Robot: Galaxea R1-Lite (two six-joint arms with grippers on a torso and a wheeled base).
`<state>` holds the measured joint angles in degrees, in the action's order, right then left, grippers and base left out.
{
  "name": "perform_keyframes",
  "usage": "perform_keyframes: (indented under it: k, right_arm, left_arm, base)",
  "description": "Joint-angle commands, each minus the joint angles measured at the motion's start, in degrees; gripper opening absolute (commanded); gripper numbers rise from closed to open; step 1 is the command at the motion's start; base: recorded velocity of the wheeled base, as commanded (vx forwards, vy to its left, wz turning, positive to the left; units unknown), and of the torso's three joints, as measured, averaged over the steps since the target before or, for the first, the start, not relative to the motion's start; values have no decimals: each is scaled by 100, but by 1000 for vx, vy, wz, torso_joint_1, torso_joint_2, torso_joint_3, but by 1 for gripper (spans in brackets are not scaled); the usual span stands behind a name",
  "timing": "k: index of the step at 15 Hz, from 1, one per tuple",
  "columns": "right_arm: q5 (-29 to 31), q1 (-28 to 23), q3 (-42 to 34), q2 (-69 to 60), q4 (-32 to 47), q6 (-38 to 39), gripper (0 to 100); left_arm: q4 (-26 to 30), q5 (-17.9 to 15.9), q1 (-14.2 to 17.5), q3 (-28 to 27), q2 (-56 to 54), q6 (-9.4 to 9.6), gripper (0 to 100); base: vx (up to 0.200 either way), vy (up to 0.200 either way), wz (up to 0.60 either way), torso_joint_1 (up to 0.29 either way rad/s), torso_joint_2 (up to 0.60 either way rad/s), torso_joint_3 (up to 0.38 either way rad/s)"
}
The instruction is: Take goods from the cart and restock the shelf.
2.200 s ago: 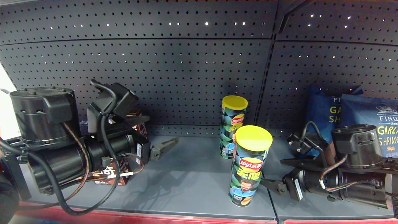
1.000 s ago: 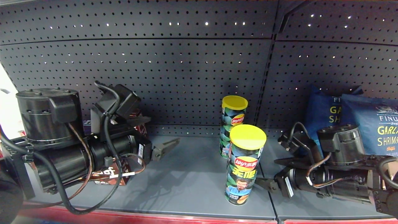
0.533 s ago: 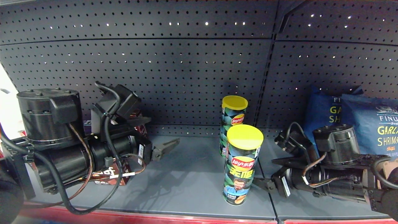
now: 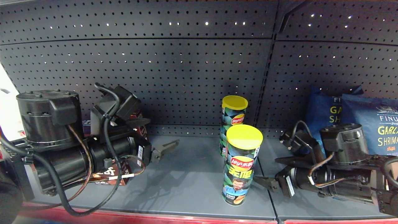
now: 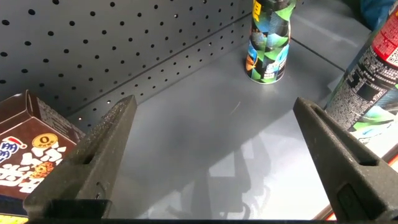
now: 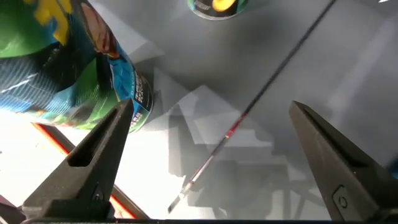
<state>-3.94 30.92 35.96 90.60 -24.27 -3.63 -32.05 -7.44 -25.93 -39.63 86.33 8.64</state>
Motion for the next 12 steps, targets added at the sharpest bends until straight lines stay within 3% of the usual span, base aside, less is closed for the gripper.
perform_keyframes:
  k: [1, 9, 11, 12]
  right_arm:
    - [-2, -68, -256, -781, 10, 3, 100]
    - [-19, -1413, -1285, -2952, 72, -15, 100]
    - [-28, -1861, -1293, -3268, 98, -15, 100]
    - [-28, -2169, -1329, -3453, 116, -15, 100]
  left_arm:
    - [-3, 5, 0, -9, -38, -3, 100]
    - [-232, 155, 0, 254, -583, -12, 100]
    - [-232, 278, 35, 641, -1040, -56, 100]
    - [-232, 295, 255, 949, -1365, -117, 100]
  base:
    - [0, 0, 0, 0, 0, 0]
    - [0, 0, 0, 0, 0, 0]
    - [0, 0, 0, 0, 0, 0]
    - [0, 0, 0, 0, 0, 0]
